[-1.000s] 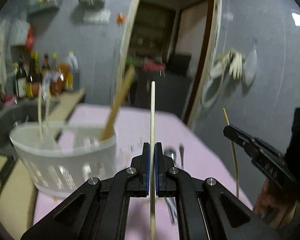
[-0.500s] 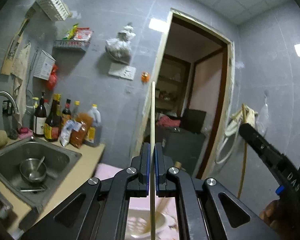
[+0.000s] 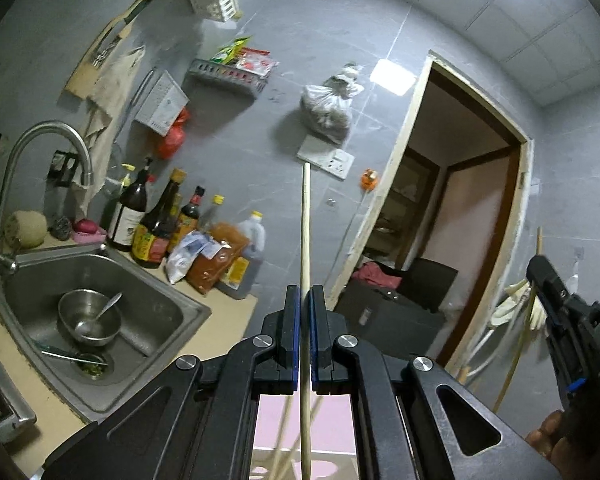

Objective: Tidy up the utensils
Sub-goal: 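Lift the left tool's chopstick over the white holder while the right tool carries its chopstick, then lower the chopsticks into the white holder and open both tools, then move both tools back to the spoons, forks and tongs on the cloth, then close the left tool on a metal spoon while the right tool grasps the metal tongs, then lift the spoon with the left tool while the right tool lifts the tongs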

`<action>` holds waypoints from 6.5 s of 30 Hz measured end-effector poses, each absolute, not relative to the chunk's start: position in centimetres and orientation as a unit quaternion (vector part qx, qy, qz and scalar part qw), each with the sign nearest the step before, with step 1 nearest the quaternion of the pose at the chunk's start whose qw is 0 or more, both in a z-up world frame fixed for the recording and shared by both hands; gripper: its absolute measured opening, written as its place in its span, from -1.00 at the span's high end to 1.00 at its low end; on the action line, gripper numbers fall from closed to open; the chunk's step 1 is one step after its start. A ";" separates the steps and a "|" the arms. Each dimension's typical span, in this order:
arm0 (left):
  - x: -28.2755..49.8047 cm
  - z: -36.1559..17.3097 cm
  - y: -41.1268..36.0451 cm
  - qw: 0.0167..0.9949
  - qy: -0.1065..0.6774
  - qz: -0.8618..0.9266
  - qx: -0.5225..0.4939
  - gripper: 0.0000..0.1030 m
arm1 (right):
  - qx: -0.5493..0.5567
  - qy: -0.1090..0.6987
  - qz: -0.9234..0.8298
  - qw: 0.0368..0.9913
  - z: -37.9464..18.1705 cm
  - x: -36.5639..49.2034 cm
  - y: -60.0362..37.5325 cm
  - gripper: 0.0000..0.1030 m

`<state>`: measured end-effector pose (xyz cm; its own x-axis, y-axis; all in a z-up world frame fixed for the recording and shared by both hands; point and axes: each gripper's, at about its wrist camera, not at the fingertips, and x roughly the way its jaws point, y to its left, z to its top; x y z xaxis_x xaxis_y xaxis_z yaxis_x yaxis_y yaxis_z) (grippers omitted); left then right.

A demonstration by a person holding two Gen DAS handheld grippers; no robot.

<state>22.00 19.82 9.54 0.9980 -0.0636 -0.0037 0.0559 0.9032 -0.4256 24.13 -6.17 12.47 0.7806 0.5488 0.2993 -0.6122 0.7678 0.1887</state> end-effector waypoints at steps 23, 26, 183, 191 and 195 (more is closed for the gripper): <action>22.2 3.7 16.0 0.987 0.074 0.011 -0.143 0.95 | 0.059 -0.011 0.320 0.946 6.7 26.1 -4.1 0.92; 21.9 3.2 15.8 0.985 0.091 0.004 -0.148 0.93 | 0.055 0.003 0.323 0.945 6.4 26.0 -4.5 0.88; 16.2 -2.5 -1.5 0.925 0.344 -0.160 -0.017 0.89 | -0.047 0.369 0.292 0.881 -2.9 22.7 -17.4 0.68; 14.4 -0.1 -2.0 0.962 0.236 -0.138 -0.005 0.90 | -0.044 0.191 0.266 0.944 0.9 18.1 -16.5 0.68; 14.0 0.9 -1.9 0.971 0.204 -0.128 -0.007 0.90 | -0.032 0.148 0.261 0.953 1.7 17.6 -15.9 0.68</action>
